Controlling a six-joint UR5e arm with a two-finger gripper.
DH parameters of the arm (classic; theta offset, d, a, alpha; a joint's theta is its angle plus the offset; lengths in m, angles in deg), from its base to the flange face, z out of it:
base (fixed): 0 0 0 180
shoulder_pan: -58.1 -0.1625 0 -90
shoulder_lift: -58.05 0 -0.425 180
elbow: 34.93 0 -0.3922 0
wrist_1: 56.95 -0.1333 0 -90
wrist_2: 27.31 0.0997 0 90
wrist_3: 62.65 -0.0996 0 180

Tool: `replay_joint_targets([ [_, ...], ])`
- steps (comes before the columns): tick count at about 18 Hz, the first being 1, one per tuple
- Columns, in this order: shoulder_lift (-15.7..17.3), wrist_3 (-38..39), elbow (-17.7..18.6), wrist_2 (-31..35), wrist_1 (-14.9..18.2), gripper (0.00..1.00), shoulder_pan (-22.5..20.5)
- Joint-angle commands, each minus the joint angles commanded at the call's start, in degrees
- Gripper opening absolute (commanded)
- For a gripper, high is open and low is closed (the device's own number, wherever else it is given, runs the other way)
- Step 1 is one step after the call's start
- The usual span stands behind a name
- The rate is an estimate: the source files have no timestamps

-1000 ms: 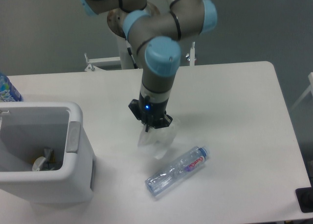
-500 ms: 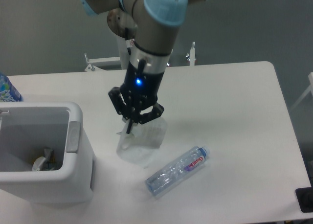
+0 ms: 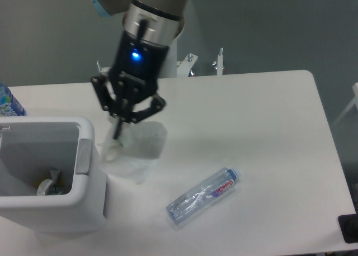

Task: Place the trash in the trash can
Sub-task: 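Lift the tissue and carry it over the white trash bin, then open the gripper to drop the tissue into the bin, then move the open gripper over the clear water bottle and lower it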

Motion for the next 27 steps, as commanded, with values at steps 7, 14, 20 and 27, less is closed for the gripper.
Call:
replay_joint_targets([
  [7, -1.32, 1.32, 1.23, 0.00, -5.54, 0.99, 5.37],
  [14, -2.90, 1.50, 0.97, 0.35, -6.42, 1.00, 5.46],
  [20, -4.48, 0.45, 0.79, 0.62, -8.44, 1.00, -6.03],
  [27, -10.89, -10.44, 0.79, 0.70, -9.33, 1.00, -14.31],
])
